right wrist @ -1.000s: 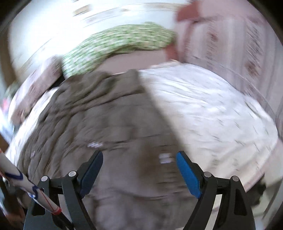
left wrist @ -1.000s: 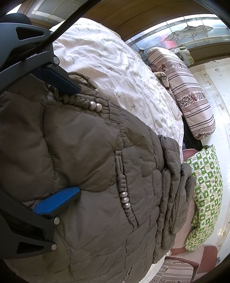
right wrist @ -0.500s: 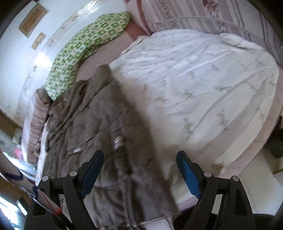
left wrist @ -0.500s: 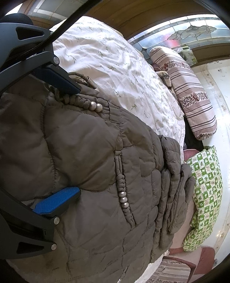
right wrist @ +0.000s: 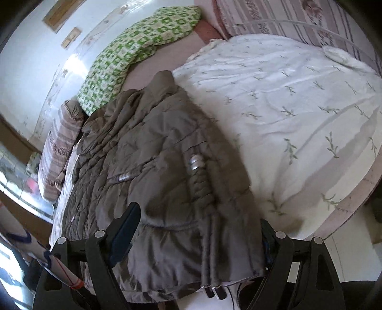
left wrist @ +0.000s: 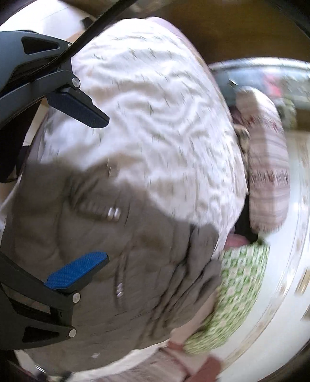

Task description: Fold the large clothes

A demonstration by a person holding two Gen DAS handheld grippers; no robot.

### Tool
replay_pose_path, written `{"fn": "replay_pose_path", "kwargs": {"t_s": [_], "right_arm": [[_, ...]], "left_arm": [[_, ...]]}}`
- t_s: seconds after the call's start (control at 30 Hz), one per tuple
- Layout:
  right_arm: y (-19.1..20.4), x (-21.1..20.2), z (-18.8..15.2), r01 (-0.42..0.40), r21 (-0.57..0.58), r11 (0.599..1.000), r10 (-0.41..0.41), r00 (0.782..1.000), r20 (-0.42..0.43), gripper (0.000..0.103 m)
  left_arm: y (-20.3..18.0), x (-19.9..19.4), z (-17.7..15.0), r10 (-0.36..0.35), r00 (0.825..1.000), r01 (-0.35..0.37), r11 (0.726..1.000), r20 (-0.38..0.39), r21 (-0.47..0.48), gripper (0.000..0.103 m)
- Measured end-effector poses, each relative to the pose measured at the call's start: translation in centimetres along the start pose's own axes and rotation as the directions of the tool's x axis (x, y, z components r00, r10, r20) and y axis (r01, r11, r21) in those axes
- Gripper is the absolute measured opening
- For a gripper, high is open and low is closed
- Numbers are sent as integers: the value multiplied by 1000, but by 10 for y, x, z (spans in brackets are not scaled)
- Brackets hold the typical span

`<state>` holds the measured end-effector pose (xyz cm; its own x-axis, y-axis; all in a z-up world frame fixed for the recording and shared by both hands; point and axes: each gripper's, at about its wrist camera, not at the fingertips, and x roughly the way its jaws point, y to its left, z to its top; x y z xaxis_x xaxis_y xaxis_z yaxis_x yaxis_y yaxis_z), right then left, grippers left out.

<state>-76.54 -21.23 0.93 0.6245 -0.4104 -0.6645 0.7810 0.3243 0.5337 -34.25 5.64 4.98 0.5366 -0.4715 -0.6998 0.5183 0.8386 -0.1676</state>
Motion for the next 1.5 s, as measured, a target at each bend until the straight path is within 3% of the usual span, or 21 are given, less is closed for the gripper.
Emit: {"fn": "replay_pose_path", "kwargs": {"t_s": [0.17, 0.27, 0.37, 0.43, 0.6, 0.73, 0.93, 1.13, 1.2, 1.27, 1.3, 1.4, 1.5], "right_arm": [[10, -9, -1, -37, -40, 999, 39, 997, 63, 86], [7, -3, -2, -21, -29, 999, 22, 999, 45, 86], [6, 0, -3, -14, -23, 1000, 15, 999, 38, 86], [6, 1, -2, -10, -26, 1000, 11, 999, 34, 86], [3, 7, -2, 1, -20, 1000, 0, 1000, 15, 86], [2, 9, -2, 6, -18, 1000, -6, 1000, 8, 87], [0, 10, -1, 3, -8, 1000, -3, 1000, 2, 87], [2, 12, -1, -5, -14, 1000, 5, 1000, -4, 86], [6, 9, -1, -15, -30, 999, 15, 1000, 11, 78], [12, 4, -2, -35, -56, 998, 37, 999, 31, 63], [15, 2, -2, -46, -74, 996, 50, 998, 43, 60], [18, 7, -5, -18, -101, 995, 21, 999, 25, 59], [1, 18, -6, -10, -12, 1000, 9, 999, -31, 64]], "left_arm": [[36, 18, 4, -35, 995, 21, 990, -91, -141, 103], [44, 27, 0, -76, 989, 51, 981, -128, -187, 98], [31, 26, -1, -91, 989, 77, 990, -117, -122, 83], [18, 18, -4, -84, 993, 80, 995, -79, -60, 66], [-9, 12, -5, -100, 995, 102, 991, -21, 82, 63], [-8, 32, -9, -119, 987, 127, 989, -108, 72, 55], [5, 26, -25, -194, 967, 191, 981, -164, -31, 55], [-6, 10, -48, -220, 961, 223, 975, -169, -5, 55], [-13, 5, -51, -251, 956, 256, 967, -153, 14, 55], [-20, -2, -51, -262, 957, 270, 962, -122, 51, 55], [-24, -5, -51, -261, 960, 269, 960, -100, 73, 55], [-33, -1, -47, -249, 966, 256, 961, -74, 101, 55], [-35, 11, -48, -214, 971, 224, 969, -106, 100, 55]]}}
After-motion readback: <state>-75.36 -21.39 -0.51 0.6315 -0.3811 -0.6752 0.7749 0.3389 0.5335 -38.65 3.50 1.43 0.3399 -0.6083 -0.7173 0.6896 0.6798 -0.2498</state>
